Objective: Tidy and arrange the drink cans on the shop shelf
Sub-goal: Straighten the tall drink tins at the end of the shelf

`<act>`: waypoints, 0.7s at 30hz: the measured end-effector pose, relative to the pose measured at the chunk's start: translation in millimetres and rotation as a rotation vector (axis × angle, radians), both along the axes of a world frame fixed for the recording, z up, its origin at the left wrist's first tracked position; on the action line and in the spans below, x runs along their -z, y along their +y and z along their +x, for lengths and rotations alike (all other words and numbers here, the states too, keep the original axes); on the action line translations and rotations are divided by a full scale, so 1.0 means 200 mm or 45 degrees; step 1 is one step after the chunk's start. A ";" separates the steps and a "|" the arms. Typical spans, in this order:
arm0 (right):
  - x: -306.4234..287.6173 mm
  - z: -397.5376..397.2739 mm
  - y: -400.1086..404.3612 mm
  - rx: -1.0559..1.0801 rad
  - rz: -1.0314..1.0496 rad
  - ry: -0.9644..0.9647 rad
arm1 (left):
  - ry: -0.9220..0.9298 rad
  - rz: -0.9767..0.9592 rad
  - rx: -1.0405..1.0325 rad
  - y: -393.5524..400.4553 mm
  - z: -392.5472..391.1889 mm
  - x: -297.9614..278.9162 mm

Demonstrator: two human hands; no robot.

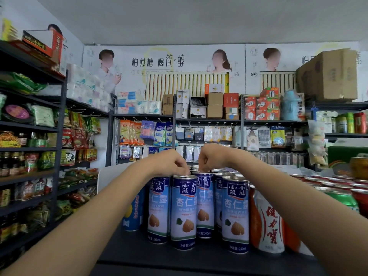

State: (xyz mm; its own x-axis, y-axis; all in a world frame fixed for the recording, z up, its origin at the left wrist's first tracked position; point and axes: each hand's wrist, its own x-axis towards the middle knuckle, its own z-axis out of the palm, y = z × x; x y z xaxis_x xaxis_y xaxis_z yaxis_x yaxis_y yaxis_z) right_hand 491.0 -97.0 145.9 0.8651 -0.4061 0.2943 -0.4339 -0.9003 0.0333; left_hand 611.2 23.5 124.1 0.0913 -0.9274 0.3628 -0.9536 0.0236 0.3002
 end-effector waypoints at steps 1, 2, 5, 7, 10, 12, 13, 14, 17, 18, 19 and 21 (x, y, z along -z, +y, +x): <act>0.00 0.00 0.00 -0.003 0.002 0.001 | 0.002 -0.016 -0.007 0.00 0.01 0.01; 0.00 -0.01 0.01 -0.003 0.004 0.003 | 0.006 -0.042 -0.010 0.00 0.01 0.01; 0.00 -0.03 0.03 -0.023 0.020 -0.002 | 0.084 -0.147 0.003 0.02 0.02 0.02; -0.01 -0.06 0.05 -0.036 0.057 -0.027 | 0.103 -0.177 0.013 0.05 0.01 0.01; -0.02 -0.11 0.07 -0.065 0.113 -0.047 | 0.105 -0.100 0.029 0.08 0.02 0.00; -0.02 -0.13 0.10 -0.096 0.190 -0.007 | 0.091 -0.054 0.025 0.09 0.01 0.00; -0.02 -0.14 0.12 -0.094 0.222 0.029 | 0.080 -0.042 0.016 0.10 0.00 0.00; -0.02 -0.15 0.13 -0.084 0.262 0.057 | 0.074 -0.034 0.012 0.10 -0.01 -0.01; -0.03 -0.19 0.17 -0.062 0.377 0.108 | 0.082 -0.018 -0.015 0.12 -0.03 -0.01; -0.03 -0.19 0.18 -0.055 0.365 0.134 | 0.081 -0.013 -0.016 0.12 -0.03 -0.01; -0.03 -0.19 0.19 -0.039 0.309 0.166 | 0.078 -0.006 -0.017 0.12 -0.04 -0.01; -0.01 -0.17 0.21 0.011 0.148 0.201 | 0.075 -0.009 -0.028 0.12 -0.05 -0.01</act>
